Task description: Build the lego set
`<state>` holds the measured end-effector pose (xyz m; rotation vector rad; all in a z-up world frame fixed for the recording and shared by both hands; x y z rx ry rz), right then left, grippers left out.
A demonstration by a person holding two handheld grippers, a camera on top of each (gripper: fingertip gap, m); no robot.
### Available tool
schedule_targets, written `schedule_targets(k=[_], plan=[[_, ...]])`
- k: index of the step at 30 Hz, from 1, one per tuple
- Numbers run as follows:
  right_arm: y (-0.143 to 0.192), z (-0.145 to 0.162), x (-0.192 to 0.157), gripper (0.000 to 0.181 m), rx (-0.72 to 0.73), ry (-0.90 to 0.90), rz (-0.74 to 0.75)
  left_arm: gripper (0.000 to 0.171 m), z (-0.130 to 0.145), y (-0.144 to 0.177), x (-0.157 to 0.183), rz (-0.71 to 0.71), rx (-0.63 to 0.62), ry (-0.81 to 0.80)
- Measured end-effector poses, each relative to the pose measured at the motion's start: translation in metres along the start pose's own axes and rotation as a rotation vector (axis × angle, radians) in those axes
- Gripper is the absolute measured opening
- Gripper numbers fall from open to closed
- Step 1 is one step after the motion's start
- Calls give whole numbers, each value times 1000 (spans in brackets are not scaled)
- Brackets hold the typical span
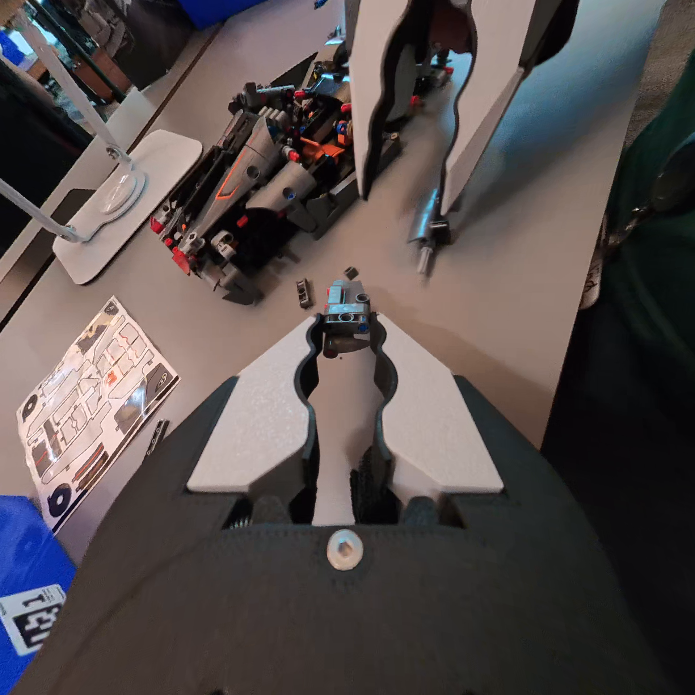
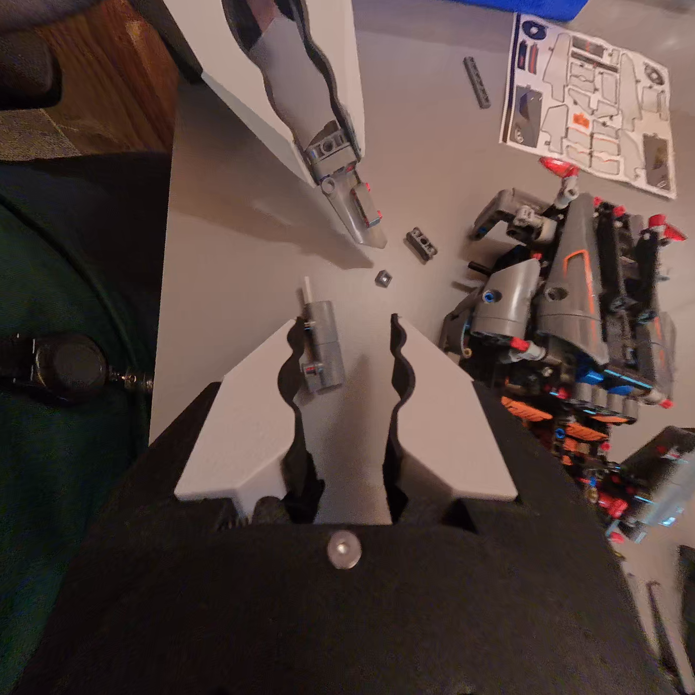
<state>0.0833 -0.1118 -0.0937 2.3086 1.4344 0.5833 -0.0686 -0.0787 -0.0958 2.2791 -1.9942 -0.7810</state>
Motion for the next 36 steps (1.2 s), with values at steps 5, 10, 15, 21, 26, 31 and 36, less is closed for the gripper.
schedule_targets(k=[5,10,15,21,26,31,36], plan=[[-3,-32,0,30,54,100,46,22,-2,6,-1,-43,1,-24],[-12,-60,19,37,150,-112,-73,22,-29,13,2,-34,80,-170],[-12,-76,27,38,236,-372,-366,22,-65,24,6,7,209,-285],[-7,-89,17,8,302,-417,-568,22,-78,36,2,-6,264,-321],[-7,-104,26,7,382,-306,-393,33,-71,46,-20,-182,289,-160],[-9,-120,21,7,514,-121,-242,49,-60,53,-30,-143,501,336],[-26,-127,8,7,510,-8,-207,16,-58,59,-29,-51,720,590]])
Point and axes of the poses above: each gripper's, where its closed fingertips meet, y back along the fingers, z out of its underside, x = y × z across the jaws, the point moved 6 cm from there along y, back along the fingers, and after that the axes turned 14 degrees about x, right-handed, at the moved point
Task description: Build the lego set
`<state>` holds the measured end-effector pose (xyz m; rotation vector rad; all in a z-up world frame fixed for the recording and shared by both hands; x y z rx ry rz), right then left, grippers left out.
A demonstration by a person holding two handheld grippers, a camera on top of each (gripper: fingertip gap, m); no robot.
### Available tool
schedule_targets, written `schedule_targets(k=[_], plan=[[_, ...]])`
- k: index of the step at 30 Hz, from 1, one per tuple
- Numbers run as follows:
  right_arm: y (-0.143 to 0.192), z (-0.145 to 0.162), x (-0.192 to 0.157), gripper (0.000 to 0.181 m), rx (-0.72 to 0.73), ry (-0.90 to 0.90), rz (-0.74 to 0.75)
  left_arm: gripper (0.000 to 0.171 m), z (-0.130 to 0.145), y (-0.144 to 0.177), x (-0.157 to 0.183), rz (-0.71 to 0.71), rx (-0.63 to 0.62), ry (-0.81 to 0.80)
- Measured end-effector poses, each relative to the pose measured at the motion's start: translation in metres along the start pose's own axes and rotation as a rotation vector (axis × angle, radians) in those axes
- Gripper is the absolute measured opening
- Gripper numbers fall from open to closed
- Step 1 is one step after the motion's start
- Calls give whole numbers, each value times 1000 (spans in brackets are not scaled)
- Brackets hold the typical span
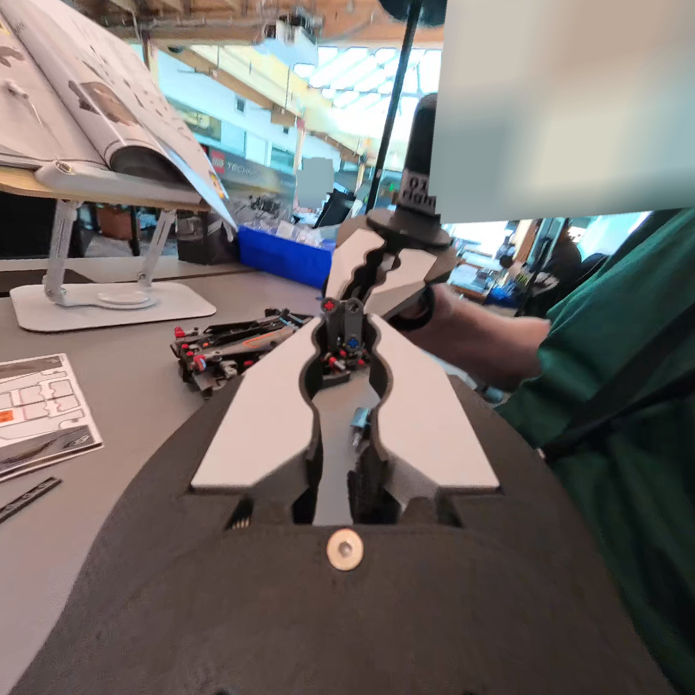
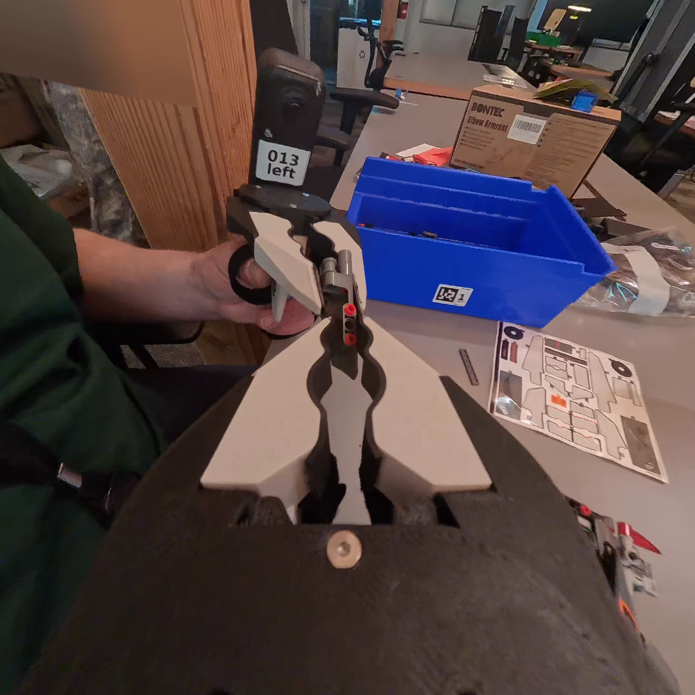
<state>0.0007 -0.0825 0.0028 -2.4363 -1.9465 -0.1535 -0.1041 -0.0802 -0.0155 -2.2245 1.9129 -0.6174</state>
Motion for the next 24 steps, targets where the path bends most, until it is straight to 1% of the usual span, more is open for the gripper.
schedule_targets(k=[2,3,4,5,6,7,9,10,12,13,14,17,22,23,24], plan=[[-7,0,0,7,13,-20,-9,15,-2,7,-2,-4,34,40],[-9,-1,1,10,19,-27,-22,14,-2,11,-2,-25,42,24],[-10,-2,5,20,11,-43,-27,14,-2,16,-4,-62,40,2],[-12,-2,12,25,-17,-61,-15,14,-4,23,-7,-95,42,-8],[-16,0,19,24,-64,-69,-5,14,-5,30,-9,-131,48,-20],[-22,3,28,22,-137,-55,18,14,-5,36,-10,-166,25,-54],[-38,17,45,18,-320,36,70,14,-1,45,-13,-251,-38,-145],[-48,24,53,15,-389,66,83,14,-1,48,-13,-273,-34,-143],[-68,39,70,18,-506,78,72,15,0,59,-19,-356,-22,-122],[-77,48,79,23,-570,61,69,15,1,64,-21,-382,-24,-134],[-85,55,88,23,-621,55,61,15,3,68,-21,-394,-25,-139],[-105,76,113,19,-741,138,64,15,6,77,-19,-411,-22,-139],[-120,111,130,15,-904,104,36,15,10,88,-17,-431,-37,-153],[-122,116,131,12,-926,78,27,15,11,90,-17,-433,-34,-152],[-126,116,131,9,-902,46,18,15,12,92,-18,-433,-31,-148]])
Point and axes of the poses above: each gripper's, where its closed fingertips meet, y back along the fingers, z out of its underside, x = y × z across the jaws, the point moved 6 cm from there along y, back along the fingers, and after that the axes turned 14 degrees about x, right-handed, at the moved point
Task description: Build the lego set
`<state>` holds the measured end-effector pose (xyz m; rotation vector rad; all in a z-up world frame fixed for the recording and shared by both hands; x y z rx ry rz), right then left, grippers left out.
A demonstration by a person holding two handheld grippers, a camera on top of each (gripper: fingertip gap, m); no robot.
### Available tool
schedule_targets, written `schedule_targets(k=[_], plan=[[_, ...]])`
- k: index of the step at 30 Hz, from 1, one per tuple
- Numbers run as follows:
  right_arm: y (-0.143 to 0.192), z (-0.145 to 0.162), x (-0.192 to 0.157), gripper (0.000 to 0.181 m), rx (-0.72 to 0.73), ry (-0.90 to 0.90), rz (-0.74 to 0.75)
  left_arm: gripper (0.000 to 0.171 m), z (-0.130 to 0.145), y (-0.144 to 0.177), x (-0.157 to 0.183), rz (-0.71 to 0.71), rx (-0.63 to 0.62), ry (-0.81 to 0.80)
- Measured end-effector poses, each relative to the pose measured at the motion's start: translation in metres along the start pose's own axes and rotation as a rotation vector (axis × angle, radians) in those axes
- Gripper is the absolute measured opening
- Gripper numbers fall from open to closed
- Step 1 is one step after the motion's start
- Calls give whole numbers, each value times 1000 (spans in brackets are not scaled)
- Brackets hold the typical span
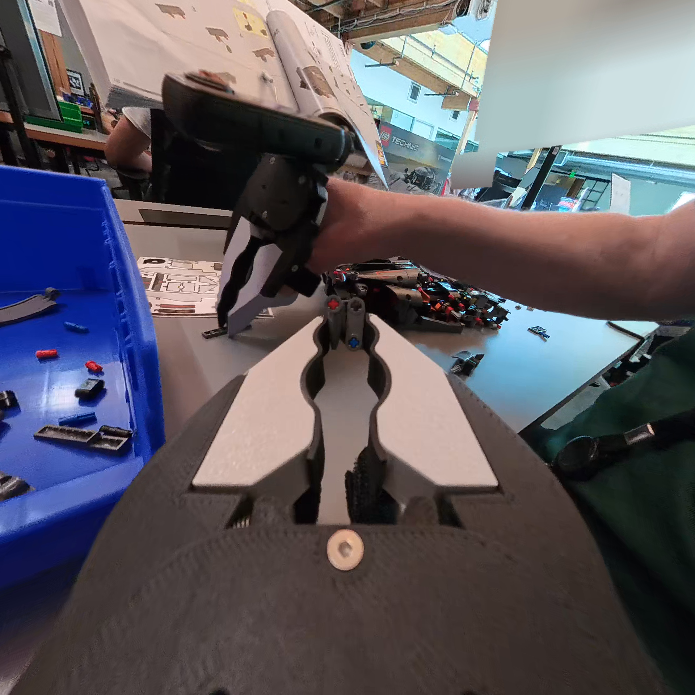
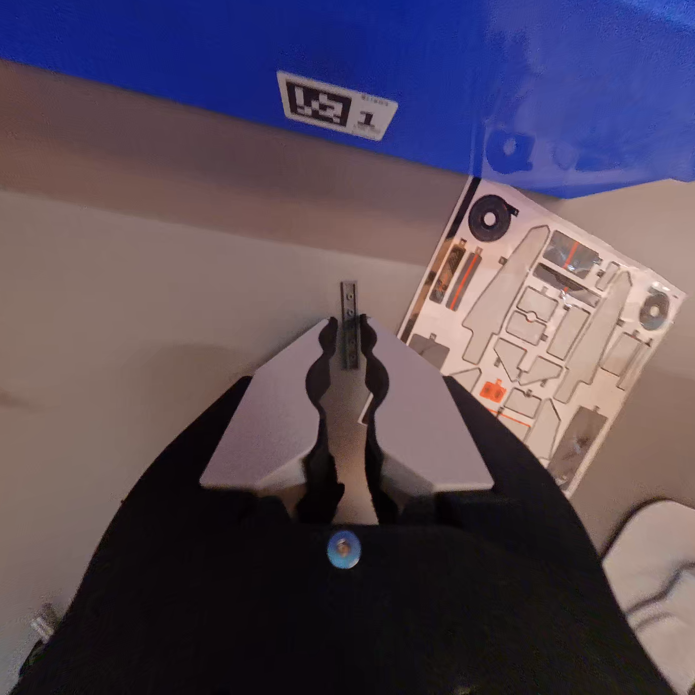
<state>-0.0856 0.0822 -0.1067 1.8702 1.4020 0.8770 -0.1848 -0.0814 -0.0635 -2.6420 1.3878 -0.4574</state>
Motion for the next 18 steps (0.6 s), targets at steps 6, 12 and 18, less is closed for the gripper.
schedule_targets(k=[6,12,18], plan=[[1,0,-3,4,-35,-75,-110,15,3,8,-3,9,11,9],[29,-2,-43,3,42,-107,-214,14,9,16,-4,-11,-16,-11],[68,13,-82,3,143,-112,-164,15,34,2,6,10,-257,-110]])
Point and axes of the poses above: each gripper's, where its closed fingertips meet, y back along the fingers, z out of its underside, x = y × z across the jaws, the point moved 6 cm from there along y, back along the fingers, and after that the axes turned 14 degrees about x, right-handed, at the moved point
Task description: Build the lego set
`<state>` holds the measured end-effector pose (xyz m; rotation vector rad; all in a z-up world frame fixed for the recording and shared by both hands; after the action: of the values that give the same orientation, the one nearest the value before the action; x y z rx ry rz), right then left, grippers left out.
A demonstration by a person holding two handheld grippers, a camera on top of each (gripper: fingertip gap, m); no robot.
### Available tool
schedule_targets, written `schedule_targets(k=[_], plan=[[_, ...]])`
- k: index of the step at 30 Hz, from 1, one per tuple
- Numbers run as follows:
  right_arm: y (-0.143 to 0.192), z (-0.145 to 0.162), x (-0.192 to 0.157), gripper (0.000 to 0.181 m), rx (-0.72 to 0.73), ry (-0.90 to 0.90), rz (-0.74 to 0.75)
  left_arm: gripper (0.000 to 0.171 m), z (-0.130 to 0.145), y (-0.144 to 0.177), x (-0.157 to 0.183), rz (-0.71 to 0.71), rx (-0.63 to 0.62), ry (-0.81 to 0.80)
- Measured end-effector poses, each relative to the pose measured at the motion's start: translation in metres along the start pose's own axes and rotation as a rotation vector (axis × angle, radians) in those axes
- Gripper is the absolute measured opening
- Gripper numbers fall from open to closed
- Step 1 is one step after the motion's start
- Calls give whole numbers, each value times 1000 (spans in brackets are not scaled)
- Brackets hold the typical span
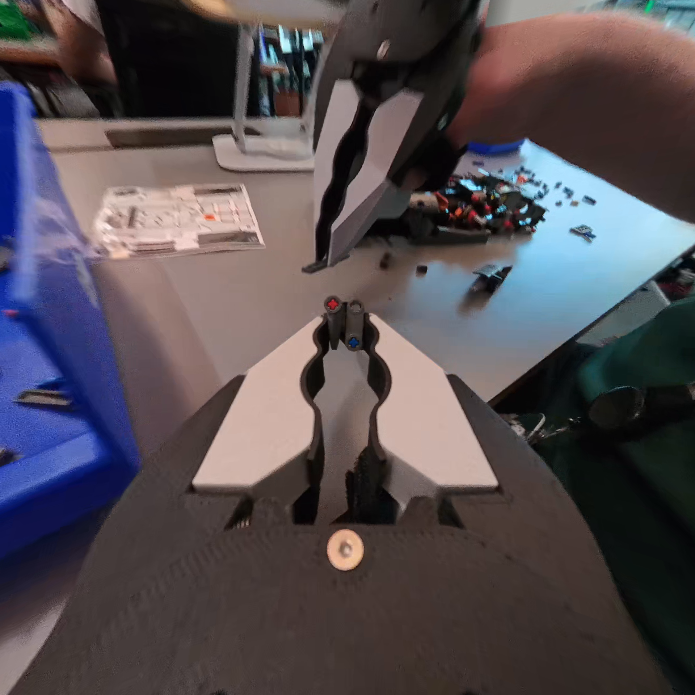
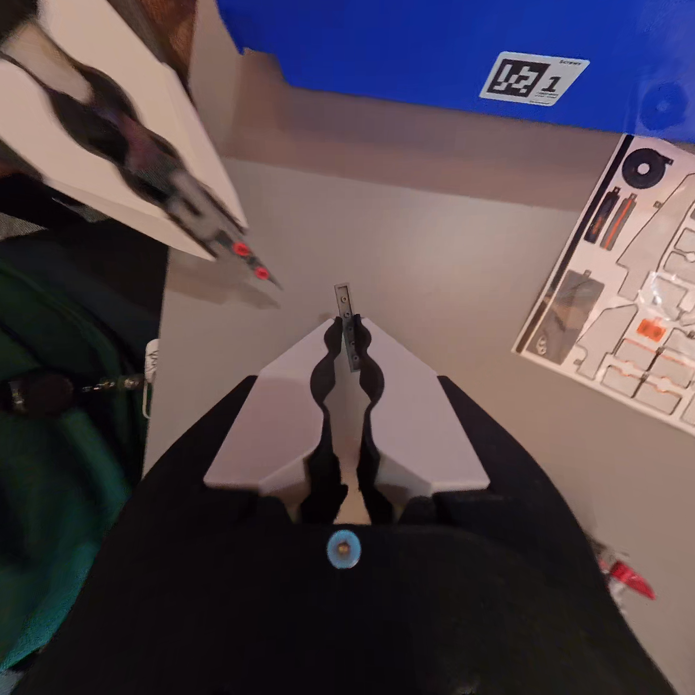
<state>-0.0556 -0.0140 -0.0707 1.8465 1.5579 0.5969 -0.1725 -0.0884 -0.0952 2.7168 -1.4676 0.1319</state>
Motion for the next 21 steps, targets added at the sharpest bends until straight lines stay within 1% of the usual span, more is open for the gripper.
schedule_targets(k=[3,4,5,8,11,14,15,18,20,21], plan=[[12,7,-18,3,70,-19,4,15,14,-12,4,27,-84,52],[14,10,-23,3,81,-26,9,15,19,-14,5,28,-119,44],[17,13,-27,3,96,-32,11,16,18,-15,6,21,-126,23],[20,19,-37,4,155,-57,-9,30,19,-15,8,25,-149,15],[22,22,-43,3,180,-54,-24,45,19,-10,5,-16,-154,-14],[25,19,-49,3,214,-60,-58,43,10,-5,8,-23,-123,-123],[26,17,-52,0,227,-56,-74,42,5,-5,13,-14,-120,-173],[28,11,-59,0,254,-73,-150,33,-8,-11,29,39,-111,-343],[25,13,-56,0,233,-74,-142,25,-10,-17,35,74,-130,-434],[23,17,-54,0,195,-54,-117,25,-7,-20,37,99,-156,-455]])
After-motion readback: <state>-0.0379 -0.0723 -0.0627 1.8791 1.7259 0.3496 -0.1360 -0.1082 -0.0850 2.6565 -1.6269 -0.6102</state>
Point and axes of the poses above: each gripper's, where its closed fingertips meet, y back along the fingers, z out of its underside, x = y × z across the jaws, the point moved 6 cm from there along y, back along the fingers, and after that the axes turned 14 degrees about x, right-handed, at the moved point
